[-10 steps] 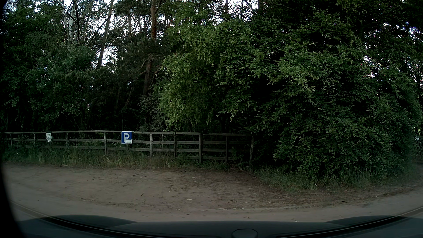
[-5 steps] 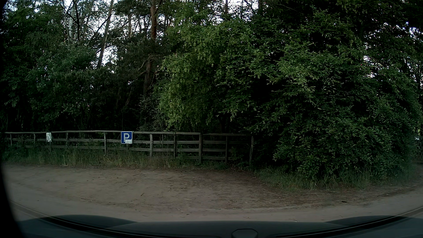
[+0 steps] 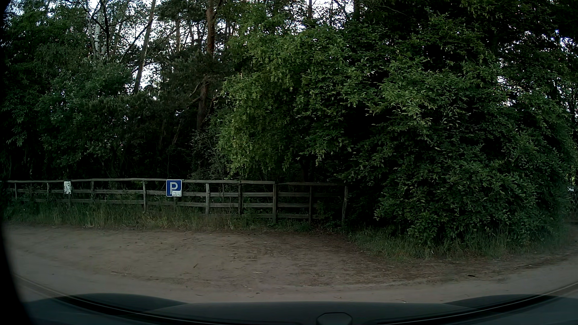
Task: Follow the waypoints while adhering to traffic rules and regulations
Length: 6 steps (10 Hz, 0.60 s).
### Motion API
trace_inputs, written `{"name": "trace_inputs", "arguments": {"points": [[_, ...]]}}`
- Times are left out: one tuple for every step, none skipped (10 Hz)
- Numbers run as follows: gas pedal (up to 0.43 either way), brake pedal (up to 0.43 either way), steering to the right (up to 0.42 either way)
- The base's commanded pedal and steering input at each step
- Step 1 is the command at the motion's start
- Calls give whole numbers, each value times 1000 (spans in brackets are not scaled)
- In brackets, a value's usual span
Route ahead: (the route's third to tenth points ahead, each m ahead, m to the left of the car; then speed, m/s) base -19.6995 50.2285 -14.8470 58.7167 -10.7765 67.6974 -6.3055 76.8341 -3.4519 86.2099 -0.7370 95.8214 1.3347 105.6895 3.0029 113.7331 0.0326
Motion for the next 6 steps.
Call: {"name": "trace_inputs", "arguments": {"points": [[0, 30, -965], [0, 30, -962], [0, 30, -958], [0, 30, -950], [0, 30, -948], [0, 30, -948]]}}
